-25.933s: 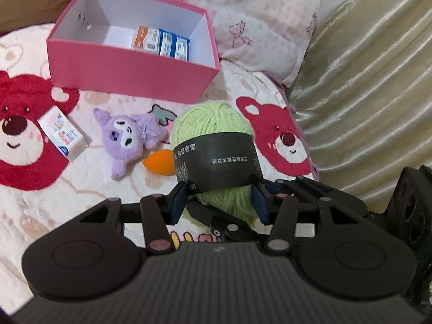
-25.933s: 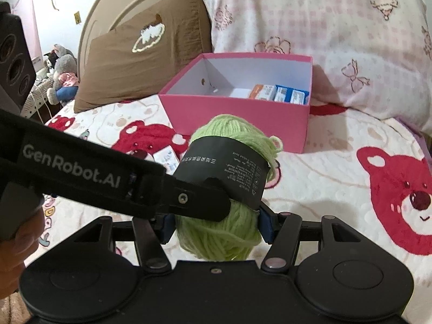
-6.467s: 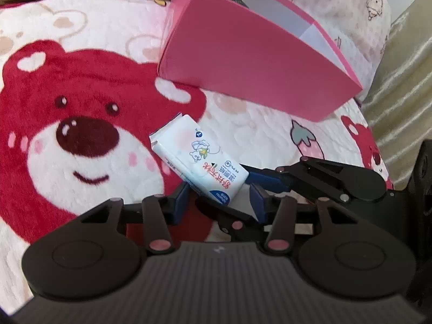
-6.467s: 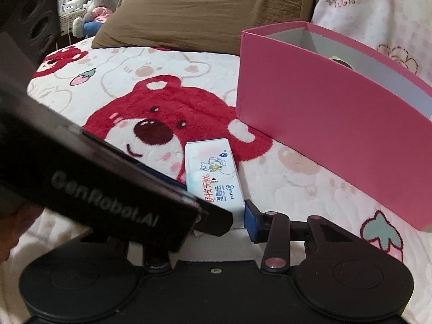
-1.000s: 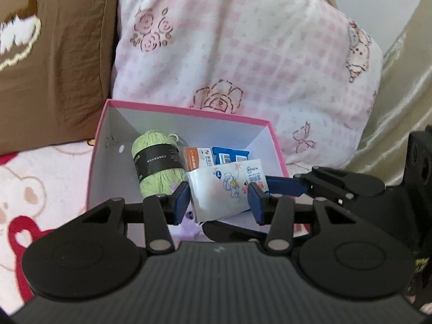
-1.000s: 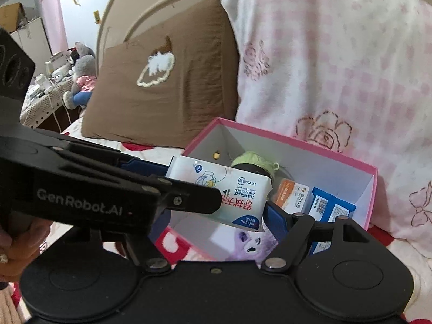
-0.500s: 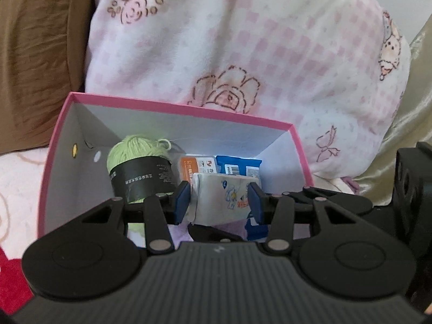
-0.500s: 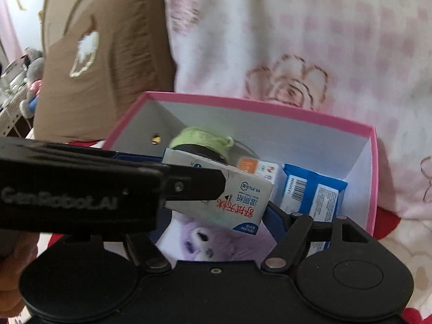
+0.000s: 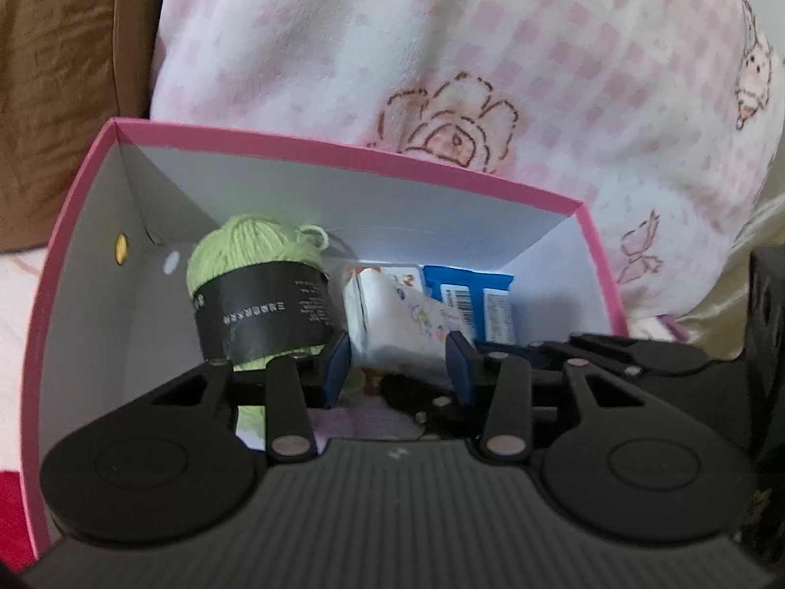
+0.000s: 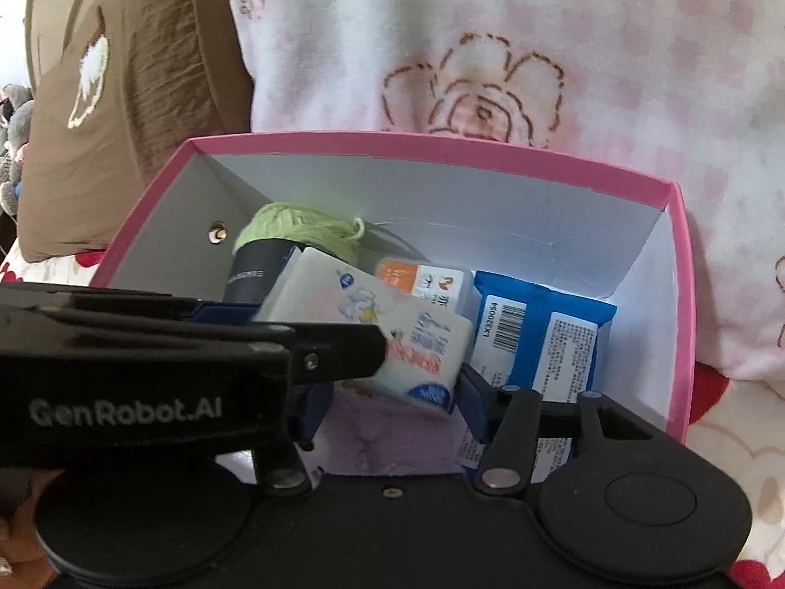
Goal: Organize objects
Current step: 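Lower the tissue pack into the pink box beside the snack packs, then open the left gripper and withdraw it from the pink box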
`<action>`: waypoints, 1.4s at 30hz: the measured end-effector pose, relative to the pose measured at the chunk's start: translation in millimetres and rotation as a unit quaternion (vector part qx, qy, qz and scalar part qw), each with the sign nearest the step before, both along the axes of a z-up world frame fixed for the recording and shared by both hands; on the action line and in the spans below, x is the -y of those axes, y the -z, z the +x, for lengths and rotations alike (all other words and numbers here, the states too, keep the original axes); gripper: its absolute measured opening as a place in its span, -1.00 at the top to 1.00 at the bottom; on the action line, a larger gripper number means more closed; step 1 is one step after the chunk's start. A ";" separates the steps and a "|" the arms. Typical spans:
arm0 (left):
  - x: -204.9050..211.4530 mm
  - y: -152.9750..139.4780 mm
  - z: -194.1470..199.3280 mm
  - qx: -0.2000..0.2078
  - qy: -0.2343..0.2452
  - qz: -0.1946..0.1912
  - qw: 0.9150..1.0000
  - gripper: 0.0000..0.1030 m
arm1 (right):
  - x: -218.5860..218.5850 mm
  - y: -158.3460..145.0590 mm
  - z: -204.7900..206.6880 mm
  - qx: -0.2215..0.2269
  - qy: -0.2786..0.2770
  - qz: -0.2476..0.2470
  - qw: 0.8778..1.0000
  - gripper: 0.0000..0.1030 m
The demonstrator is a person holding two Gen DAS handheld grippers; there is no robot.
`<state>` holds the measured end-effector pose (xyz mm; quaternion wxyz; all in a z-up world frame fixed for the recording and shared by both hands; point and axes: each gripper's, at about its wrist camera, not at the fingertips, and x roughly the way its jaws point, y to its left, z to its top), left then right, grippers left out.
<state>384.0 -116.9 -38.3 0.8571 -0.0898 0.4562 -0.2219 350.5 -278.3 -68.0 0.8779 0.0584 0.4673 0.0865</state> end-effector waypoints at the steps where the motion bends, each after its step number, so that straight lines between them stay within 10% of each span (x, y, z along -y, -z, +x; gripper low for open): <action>1: -0.1 0.3 -0.6 0.001 -0.002 0.001 1.000 0.22 | 0.4 0.3 0.5 0.002 0.003 -0.003 1.000 -0.10; 28: -42.2 -78.7 -104.0 0.019 0.004 0.078 0.997 0.11 | 1.9 -86.6 -128.3 0.083 -0.041 -0.017 0.996 -0.15; 42: -56.3 -129.3 -172.0 0.014 0.049 0.097 0.994 -0.24 | -22.3 -131.9 -199.9 0.113 -0.061 -0.037 0.991 -0.80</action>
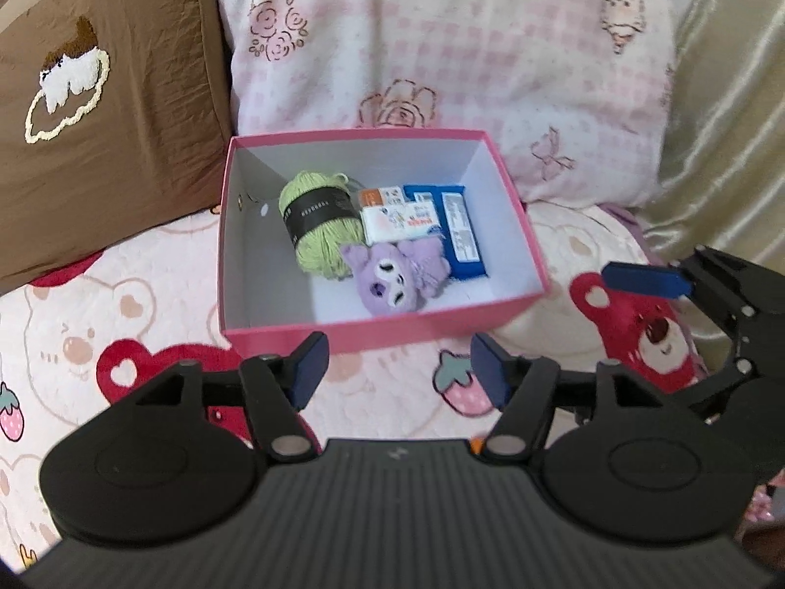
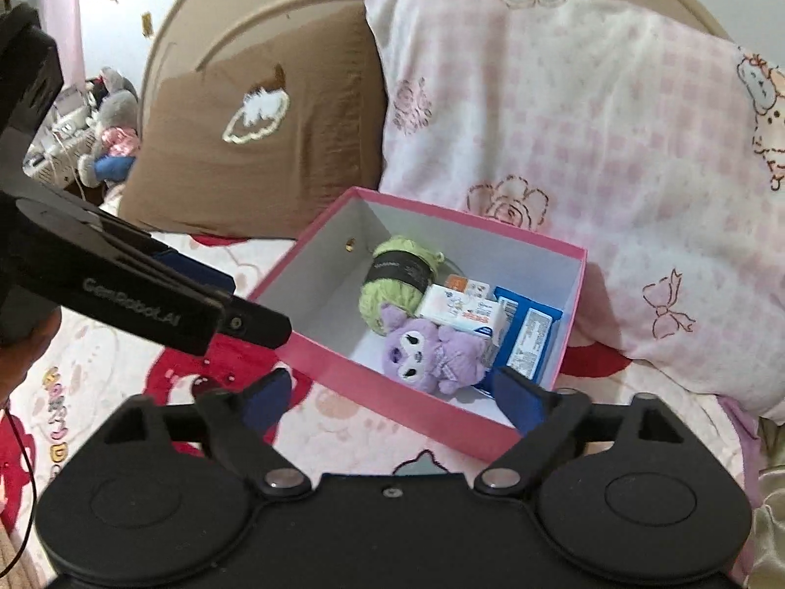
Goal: Organize objects
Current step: 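Open the left gripper and withdraw it from the pink box, then move the left gripper down toward the orange sponge on the quilt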
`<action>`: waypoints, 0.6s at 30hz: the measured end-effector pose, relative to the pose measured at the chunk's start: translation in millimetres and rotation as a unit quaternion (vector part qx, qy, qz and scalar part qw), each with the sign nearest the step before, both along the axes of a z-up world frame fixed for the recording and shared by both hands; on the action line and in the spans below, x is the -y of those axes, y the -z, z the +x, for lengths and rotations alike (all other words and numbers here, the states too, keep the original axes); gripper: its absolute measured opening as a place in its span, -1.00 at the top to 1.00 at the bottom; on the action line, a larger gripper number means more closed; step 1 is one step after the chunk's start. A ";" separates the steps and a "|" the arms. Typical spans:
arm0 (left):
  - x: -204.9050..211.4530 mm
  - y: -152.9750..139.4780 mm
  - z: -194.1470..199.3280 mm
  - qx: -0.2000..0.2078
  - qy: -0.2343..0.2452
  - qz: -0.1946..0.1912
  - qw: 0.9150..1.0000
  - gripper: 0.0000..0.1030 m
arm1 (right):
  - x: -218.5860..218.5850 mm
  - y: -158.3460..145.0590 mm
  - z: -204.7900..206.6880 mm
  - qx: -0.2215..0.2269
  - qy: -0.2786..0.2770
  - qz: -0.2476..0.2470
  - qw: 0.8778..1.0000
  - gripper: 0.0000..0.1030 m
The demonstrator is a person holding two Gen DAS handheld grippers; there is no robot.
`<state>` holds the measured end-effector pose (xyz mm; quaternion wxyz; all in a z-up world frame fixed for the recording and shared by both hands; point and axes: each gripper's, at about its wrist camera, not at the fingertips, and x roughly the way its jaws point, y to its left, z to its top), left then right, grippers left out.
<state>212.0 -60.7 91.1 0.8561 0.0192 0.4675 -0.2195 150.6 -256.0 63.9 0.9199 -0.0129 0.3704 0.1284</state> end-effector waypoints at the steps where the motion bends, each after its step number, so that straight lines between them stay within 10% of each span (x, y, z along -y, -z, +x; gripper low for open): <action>1: -1.3 -1.1 -4.7 -0.001 0.003 0.000 1.000 -0.24 | -1.5 -0.8 -5.2 0.005 -0.002 0.002 1.000 -0.80; 18: -31.6 10.0 -51.7 -0.035 0.015 -0.030 0.999 -0.83 | -10.3 7.9 -70.3 0.014 -0.027 -0.004 1.000 -0.81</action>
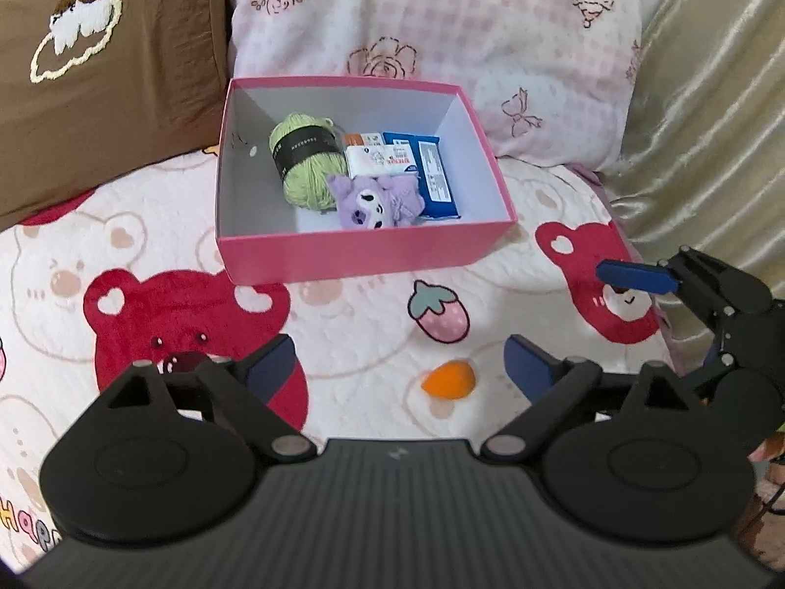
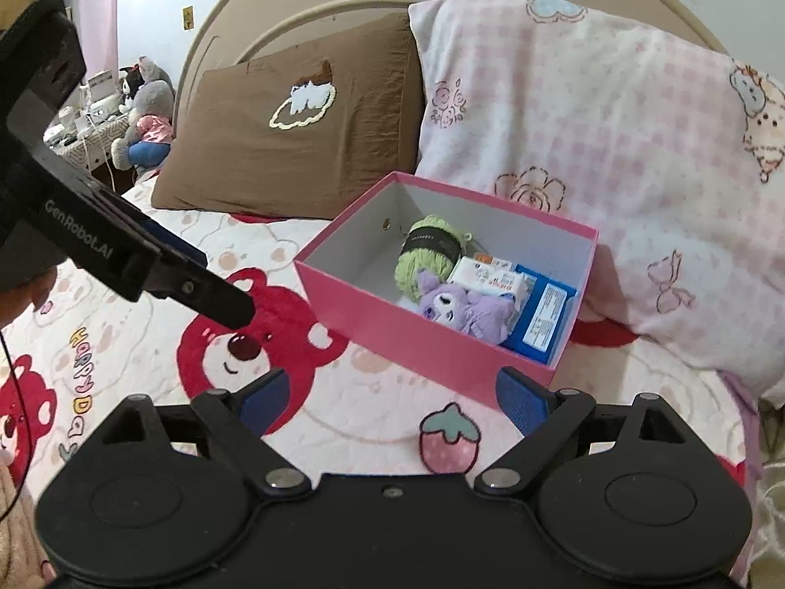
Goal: Organize objects
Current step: 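Move the left gripper down toward the orange sponge on the quilt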
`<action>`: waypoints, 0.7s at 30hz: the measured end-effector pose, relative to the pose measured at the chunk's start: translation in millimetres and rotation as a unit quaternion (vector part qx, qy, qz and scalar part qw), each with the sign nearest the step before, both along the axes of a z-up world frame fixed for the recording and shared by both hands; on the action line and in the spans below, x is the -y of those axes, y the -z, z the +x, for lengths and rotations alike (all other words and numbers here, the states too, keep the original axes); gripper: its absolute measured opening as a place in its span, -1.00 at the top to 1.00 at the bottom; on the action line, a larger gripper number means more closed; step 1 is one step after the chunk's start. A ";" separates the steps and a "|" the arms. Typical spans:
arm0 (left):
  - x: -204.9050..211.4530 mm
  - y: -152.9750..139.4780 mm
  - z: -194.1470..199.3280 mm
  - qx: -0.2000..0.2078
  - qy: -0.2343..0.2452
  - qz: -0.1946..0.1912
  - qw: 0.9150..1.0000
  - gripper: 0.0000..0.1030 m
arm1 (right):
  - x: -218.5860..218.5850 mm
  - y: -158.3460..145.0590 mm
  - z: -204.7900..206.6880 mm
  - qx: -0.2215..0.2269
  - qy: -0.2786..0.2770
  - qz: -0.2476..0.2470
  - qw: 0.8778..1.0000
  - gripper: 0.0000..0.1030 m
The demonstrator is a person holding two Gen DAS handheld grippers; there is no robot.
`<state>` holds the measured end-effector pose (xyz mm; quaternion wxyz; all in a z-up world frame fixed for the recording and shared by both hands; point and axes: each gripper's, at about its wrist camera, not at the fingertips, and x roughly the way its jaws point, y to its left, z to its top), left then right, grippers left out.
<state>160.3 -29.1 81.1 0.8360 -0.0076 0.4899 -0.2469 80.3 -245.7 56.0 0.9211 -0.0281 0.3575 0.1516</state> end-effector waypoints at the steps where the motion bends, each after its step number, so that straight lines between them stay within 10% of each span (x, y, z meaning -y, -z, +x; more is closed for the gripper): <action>1: -0.1 2.2 -3.2 0.000 0.003 -0.001 1.000 -0.84 | 0.1 2.5 -2.6 0.000 -0.001 0.004 1.000 -0.81; 21: 6.4 79.4 -47.7 -0.010 0.025 -0.032 0.999 -0.86 | -26.9 92.9 -51.3 0.025 -0.007 -0.024 0.999 -0.76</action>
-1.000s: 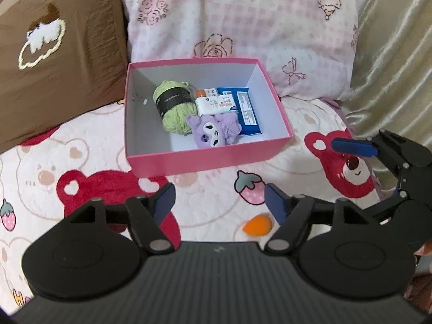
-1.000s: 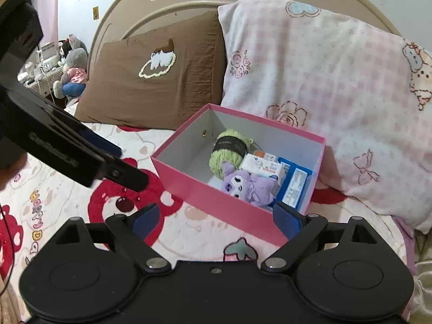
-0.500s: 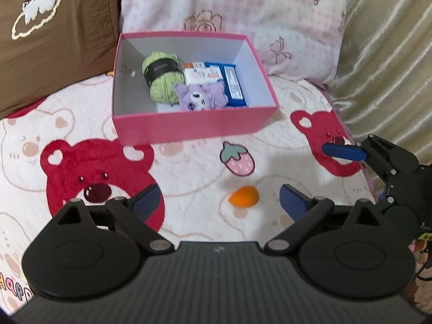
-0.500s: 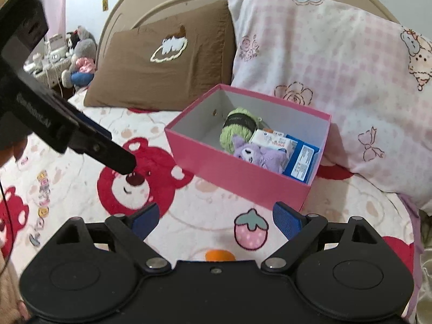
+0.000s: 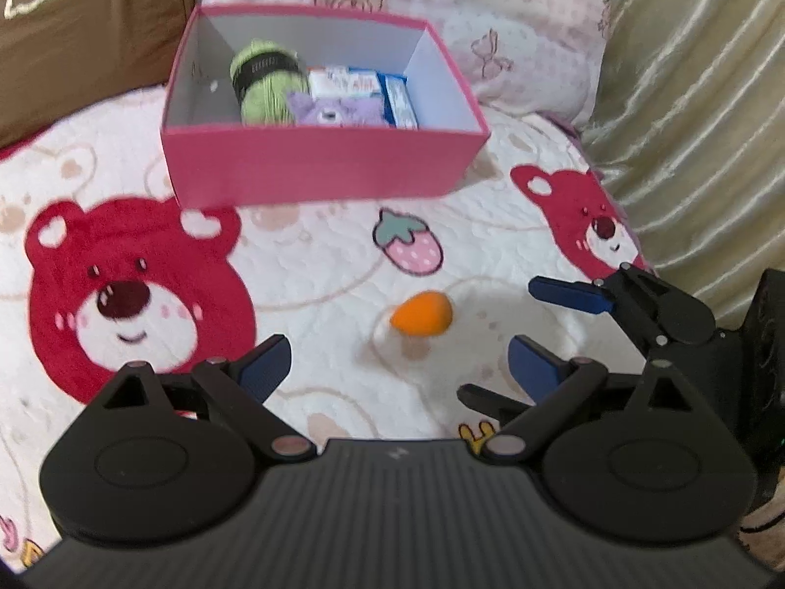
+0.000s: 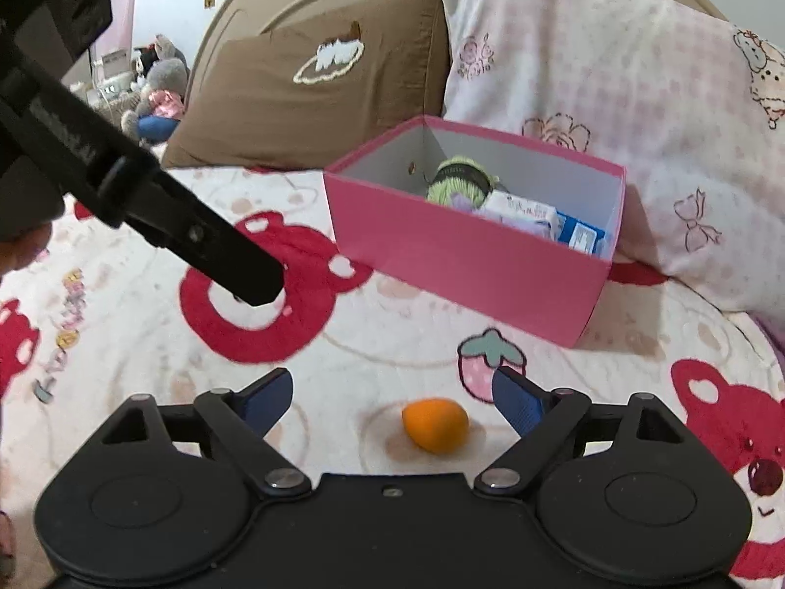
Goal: Organize objects
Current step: 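Move the left gripper down toward the orange sponge on the quilt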
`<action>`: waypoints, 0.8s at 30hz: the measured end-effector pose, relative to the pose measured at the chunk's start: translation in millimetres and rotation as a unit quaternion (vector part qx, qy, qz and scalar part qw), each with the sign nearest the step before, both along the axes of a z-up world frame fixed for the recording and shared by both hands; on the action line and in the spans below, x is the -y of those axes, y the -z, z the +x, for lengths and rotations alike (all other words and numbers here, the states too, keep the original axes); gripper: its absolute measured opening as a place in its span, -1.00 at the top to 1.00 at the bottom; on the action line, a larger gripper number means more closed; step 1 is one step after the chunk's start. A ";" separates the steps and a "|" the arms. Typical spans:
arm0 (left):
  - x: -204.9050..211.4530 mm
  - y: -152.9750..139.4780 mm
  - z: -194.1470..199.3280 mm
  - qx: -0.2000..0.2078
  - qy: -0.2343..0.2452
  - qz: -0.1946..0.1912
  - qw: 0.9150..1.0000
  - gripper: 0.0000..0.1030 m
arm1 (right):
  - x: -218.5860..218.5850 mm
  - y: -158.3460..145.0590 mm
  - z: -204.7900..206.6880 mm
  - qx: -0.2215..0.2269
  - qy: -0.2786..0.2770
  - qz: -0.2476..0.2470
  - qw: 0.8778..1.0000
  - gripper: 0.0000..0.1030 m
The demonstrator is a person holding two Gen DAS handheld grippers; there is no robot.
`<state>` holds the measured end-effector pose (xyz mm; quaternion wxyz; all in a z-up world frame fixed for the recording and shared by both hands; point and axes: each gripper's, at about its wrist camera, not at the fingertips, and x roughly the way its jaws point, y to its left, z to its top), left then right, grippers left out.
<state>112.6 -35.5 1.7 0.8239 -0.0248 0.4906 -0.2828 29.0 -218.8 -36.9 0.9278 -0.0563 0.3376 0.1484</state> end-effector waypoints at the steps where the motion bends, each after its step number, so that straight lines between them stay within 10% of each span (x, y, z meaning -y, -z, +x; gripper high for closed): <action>1: 0.7 5.7 -1.7 -0.002 -0.001 -0.001 1.000 -0.86 | -2.5 4.6 -1.1 -0.001 -0.001 -0.006 1.000 -0.76; 24: 23.6 104.6 10.5 -0.035 -0.071 -0.024 0.997 -0.66 | -10.6 67.4 17.1 -0.001 0.011 -0.060 0.998 -0.72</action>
